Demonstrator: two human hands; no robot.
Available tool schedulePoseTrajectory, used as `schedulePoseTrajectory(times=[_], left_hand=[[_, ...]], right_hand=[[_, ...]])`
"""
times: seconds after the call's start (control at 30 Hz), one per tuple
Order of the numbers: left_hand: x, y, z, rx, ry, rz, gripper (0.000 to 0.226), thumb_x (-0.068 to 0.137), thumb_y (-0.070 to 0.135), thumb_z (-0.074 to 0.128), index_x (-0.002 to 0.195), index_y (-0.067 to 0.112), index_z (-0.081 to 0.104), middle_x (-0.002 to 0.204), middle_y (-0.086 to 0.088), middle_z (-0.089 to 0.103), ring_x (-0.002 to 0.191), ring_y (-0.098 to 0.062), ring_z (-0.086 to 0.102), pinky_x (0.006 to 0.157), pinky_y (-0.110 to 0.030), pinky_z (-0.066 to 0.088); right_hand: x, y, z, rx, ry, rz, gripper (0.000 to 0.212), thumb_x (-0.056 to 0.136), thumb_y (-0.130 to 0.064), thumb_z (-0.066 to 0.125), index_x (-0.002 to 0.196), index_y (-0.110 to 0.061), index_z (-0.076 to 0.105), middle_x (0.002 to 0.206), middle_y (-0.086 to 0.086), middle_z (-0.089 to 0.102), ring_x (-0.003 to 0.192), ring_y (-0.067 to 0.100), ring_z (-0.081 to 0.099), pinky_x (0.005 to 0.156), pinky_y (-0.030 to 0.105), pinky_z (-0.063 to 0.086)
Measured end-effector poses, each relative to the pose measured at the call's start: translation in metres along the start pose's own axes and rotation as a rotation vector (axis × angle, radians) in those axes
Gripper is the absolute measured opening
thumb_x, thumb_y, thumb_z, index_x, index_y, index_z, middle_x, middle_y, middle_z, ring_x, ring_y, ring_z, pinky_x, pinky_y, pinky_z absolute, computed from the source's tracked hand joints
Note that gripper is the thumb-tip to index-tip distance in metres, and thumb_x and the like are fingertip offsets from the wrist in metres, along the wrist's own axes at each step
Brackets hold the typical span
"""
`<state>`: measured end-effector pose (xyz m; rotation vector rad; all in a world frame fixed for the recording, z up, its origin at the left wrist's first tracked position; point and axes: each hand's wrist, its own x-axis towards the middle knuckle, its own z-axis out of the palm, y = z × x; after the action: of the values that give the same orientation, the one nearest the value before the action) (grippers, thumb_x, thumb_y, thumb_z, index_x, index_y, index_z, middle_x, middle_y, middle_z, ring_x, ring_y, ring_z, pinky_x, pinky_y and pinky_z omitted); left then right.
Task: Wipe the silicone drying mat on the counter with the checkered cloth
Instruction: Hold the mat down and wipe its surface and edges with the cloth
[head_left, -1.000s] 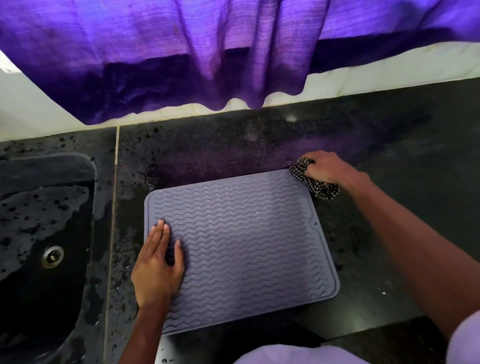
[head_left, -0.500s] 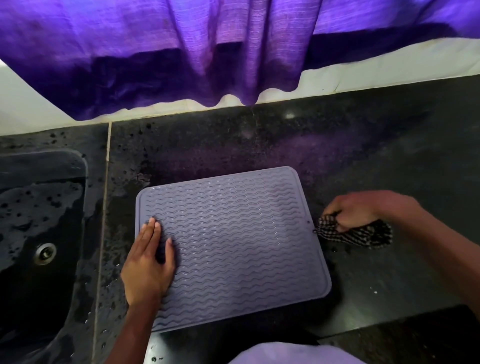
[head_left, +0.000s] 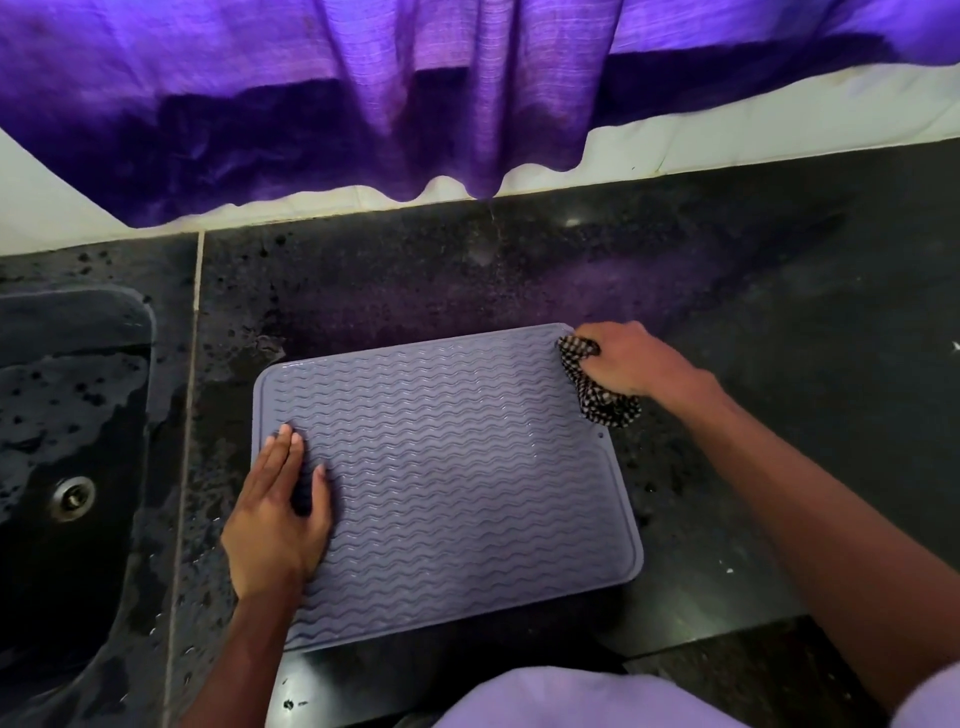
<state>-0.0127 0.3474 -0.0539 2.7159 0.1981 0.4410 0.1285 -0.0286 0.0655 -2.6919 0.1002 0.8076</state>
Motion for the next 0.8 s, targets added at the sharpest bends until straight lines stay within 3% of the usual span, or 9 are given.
schedulePoseTrajectory(times=[0.23,0.4,0.53,0.63,0.73,0.8], left_hand=[[0.0,0.003,-0.001,0.012,0.007,-0.009,0.05,0.098,0.042,0.048,0.134,0.011,0.062,0.146,0.003,0.055,0.133,-0.013,0.053,0.102,-0.038,0.051],[0.0,0.005,-0.002,0.018,0.017,-0.005,0.049,0.098,0.041,0.048,0.134,0.01,0.062,0.145,0.0,0.056,0.133,-0.015,0.053,0.102,-0.038,0.05],[0.001,0.005,-0.002,0.023,0.009,-0.015,0.05,0.098,0.042,0.047,0.135,0.011,0.061,0.145,0.0,0.055,0.134,-0.015,0.052,0.104,-0.037,0.049],[0.0,0.006,-0.002,0.024,0.009,-0.022,0.049,0.098,0.041,0.047,0.135,0.011,0.061,0.145,0.0,0.055,0.135,-0.015,0.052,0.106,-0.035,0.047],[0.001,0.005,-0.002,0.019,0.004,-0.027,0.05,0.098,0.041,0.047,0.135,0.011,0.061,0.146,0.0,0.055,0.135,-0.015,0.051,0.108,-0.032,0.044],[0.002,0.004,-0.002,0.017,0.001,-0.036,0.05,0.098,0.041,0.048,0.136,0.011,0.06,0.146,0.0,0.055,0.136,-0.015,0.05,0.109,-0.031,0.042]], right_hand=[[-0.047,0.022,0.026,0.031,-0.132,0.024,0.05,0.09,-0.016,0.046,0.138,-0.027,0.052,0.138,0.016,0.055,0.127,0.034,0.05,0.111,0.038,0.04],[-0.092,0.046,0.047,0.036,-0.293,-0.005,0.038,0.087,-0.014,0.051,0.113,-0.038,0.066,0.118,0.004,0.068,0.111,0.023,0.063,0.096,0.027,0.047],[-0.117,0.064,0.056,-0.005,-0.409,0.023,0.042,0.086,-0.016,0.052,0.115,-0.043,0.065,0.12,-0.004,0.068,0.112,0.018,0.062,0.099,0.031,0.05],[-0.13,0.076,0.056,-0.07,-0.498,0.008,0.039,0.089,-0.019,0.055,0.121,-0.04,0.062,0.129,-0.008,0.063,0.118,0.013,0.058,0.098,0.025,0.046],[-0.135,0.086,0.041,-0.059,-0.573,0.028,0.039,0.092,-0.023,0.057,0.124,-0.044,0.058,0.127,-0.018,0.058,0.11,0.005,0.053,0.083,0.016,0.041],[-0.131,0.087,0.028,0.061,-0.52,0.041,0.033,0.093,-0.021,0.058,0.118,-0.043,0.061,0.121,-0.019,0.061,0.108,0.004,0.055,0.079,0.011,0.04]])
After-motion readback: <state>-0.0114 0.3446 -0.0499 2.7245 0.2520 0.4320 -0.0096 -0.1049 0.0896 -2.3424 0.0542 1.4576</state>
